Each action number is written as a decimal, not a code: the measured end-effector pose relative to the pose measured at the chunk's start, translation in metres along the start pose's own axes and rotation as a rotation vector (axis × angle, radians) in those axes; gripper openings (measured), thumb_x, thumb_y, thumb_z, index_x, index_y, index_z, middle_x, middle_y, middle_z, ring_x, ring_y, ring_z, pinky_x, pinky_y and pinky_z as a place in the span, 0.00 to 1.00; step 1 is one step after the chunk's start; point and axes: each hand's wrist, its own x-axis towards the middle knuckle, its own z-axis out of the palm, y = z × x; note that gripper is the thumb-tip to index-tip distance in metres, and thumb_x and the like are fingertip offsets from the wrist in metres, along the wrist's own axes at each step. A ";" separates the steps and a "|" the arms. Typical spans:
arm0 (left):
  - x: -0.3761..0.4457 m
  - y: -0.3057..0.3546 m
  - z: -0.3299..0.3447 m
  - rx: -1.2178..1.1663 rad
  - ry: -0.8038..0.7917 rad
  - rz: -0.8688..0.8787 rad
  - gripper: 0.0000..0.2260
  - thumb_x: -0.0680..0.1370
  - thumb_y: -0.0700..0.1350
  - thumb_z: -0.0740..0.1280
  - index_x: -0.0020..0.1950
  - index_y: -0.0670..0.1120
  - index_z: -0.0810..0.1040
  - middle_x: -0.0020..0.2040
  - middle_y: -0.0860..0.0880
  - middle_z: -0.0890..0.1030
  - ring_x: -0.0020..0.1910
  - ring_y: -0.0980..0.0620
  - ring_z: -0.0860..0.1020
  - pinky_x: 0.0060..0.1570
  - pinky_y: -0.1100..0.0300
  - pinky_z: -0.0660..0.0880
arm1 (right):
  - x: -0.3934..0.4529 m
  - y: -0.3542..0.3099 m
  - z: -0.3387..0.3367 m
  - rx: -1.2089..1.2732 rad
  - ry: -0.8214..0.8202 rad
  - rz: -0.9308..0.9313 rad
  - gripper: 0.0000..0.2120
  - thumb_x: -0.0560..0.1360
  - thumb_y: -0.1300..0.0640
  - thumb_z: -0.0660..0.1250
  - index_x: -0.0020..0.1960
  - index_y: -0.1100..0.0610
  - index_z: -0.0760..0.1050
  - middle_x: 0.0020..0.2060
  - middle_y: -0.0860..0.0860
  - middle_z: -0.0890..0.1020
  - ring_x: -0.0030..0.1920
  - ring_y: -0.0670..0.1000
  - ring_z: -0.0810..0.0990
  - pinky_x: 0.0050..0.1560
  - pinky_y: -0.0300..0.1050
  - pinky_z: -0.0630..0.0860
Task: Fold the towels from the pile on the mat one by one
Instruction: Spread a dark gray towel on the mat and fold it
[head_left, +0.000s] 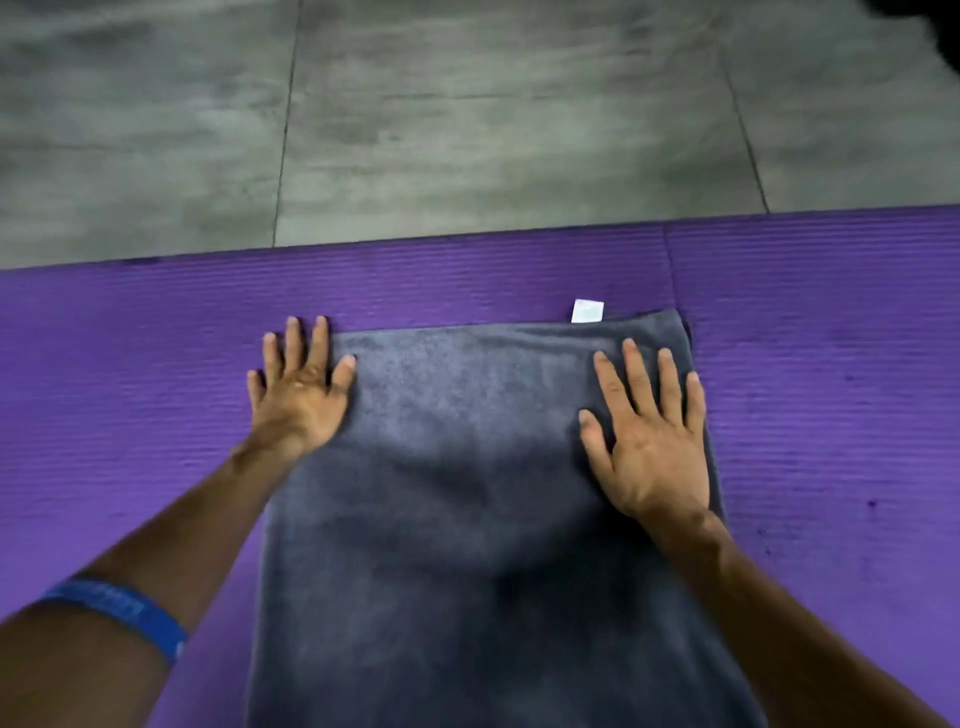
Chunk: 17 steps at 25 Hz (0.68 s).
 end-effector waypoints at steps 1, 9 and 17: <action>0.006 0.001 -0.005 0.003 0.046 -0.035 0.29 0.82 0.60 0.48 0.80 0.51 0.47 0.80 0.46 0.45 0.78 0.42 0.43 0.74 0.37 0.46 | 0.001 0.000 -0.001 -0.010 -0.008 -0.001 0.31 0.78 0.40 0.51 0.79 0.50 0.56 0.78 0.53 0.58 0.78 0.61 0.52 0.76 0.63 0.46; -0.092 0.005 0.056 0.115 0.170 0.551 0.29 0.80 0.63 0.44 0.79 0.54 0.54 0.80 0.48 0.52 0.79 0.46 0.50 0.74 0.39 0.52 | 0.001 -0.002 -0.005 -0.011 -0.041 0.020 0.31 0.79 0.39 0.50 0.79 0.49 0.54 0.79 0.52 0.56 0.78 0.60 0.51 0.76 0.63 0.46; -0.153 -0.023 0.067 -0.162 0.168 0.013 0.32 0.77 0.64 0.47 0.79 0.52 0.57 0.79 0.43 0.55 0.78 0.40 0.53 0.70 0.34 0.51 | 0.008 -0.003 -0.012 -0.068 -0.221 0.056 0.38 0.74 0.29 0.40 0.80 0.44 0.43 0.80 0.49 0.45 0.79 0.56 0.39 0.76 0.57 0.34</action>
